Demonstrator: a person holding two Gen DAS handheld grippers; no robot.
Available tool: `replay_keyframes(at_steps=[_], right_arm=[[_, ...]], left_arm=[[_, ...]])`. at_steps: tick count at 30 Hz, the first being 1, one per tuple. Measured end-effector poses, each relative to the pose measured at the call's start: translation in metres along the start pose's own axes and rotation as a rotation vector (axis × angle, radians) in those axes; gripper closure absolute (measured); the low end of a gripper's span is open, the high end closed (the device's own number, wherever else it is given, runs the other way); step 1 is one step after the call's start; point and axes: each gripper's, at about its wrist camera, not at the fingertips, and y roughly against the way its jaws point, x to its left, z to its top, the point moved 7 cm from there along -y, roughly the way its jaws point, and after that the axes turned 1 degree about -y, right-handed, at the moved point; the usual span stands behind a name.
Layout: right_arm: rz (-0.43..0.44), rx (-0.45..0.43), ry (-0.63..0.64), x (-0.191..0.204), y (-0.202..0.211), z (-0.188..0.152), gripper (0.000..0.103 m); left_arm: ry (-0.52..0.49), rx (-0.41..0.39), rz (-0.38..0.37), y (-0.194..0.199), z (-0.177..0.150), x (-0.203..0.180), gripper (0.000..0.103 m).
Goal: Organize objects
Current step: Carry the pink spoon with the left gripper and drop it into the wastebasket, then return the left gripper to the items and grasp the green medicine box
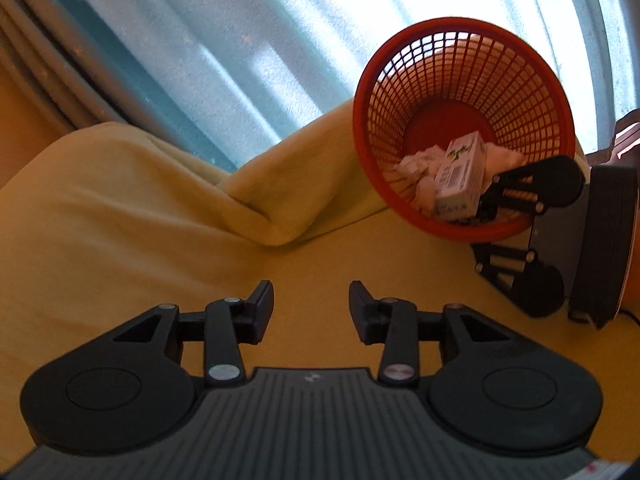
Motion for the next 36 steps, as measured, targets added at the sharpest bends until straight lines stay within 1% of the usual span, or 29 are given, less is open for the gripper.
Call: replay_keyframes(at_steps=[2,6,7,11,14,15,20,23,25,28,32,35,36], right_arm=[[0.000,0.000,0.000,0.000,0.000,0.000,0.100],[0.000,0.001,0.004,0.001,0.000,-0.001,0.100],[0.001,0.001,0.004,0.002,0.000,-0.001,0.100],[0.001,0.001,0.005,0.002,0.000,-0.001,0.100],[0.001,0.002,0.009,-0.001,0.004,-0.001,0.100],[0.001,0.002,0.010,-0.001,0.004,-0.001,0.100],[0.001,0.002,0.013,-0.001,0.005,-0.002,0.100],[0.001,0.002,0.014,-0.001,0.005,-0.002,0.100],[0.002,0.003,0.015,-0.001,0.004,-0.002,0.100],[0.002,0.003,0.015,-0.001,0.004,-0.002,0.100],[0.002,0.004,0.017,0.000,0.004,-0.002,0.100],[0.002,0.003,0.016,0.000,0.004,-0.002,0.100],[0.002,0.003,0.015,0.000,0.004,-0.002,0.100]], left_arm=[[0.014,0.028,0.012,0.003,-0.018,0.006,0.065],[0.039,0.092,0.037,0.007,-0.054,0.016,0.056],[0.050,0.105,0.043,0.008,-0.062,0.018,0.055],[0.069,0.163,0.047,0.010,-0.095,0.017,0.048],[0.108,0.204,0.043,0.009,-0.113,0.014,0.042],[0.122,0.216,0.045,0.008,-0.118,0.012,0.042],[0.261,0.249,0.051,-0.003,-0.133,0.008,0.040],[0.343,0.271,0.030,-0.014,-0.139,0.003,0.040],[0.373,0.293,0.030,-0.022,-0.144,0.002,0.040],[0.345,0.338,0.030,-0.029,-0.152,-0.003,0.040],[0.307,0.376,0.042,-0.021,-0.162,0.000,0.040],[0.309,0.421,0.060,-0.016,-0.175,0.008,0.040],[0.313,0.434,0.062,-0.017,-0.180,0.010,0.041]])
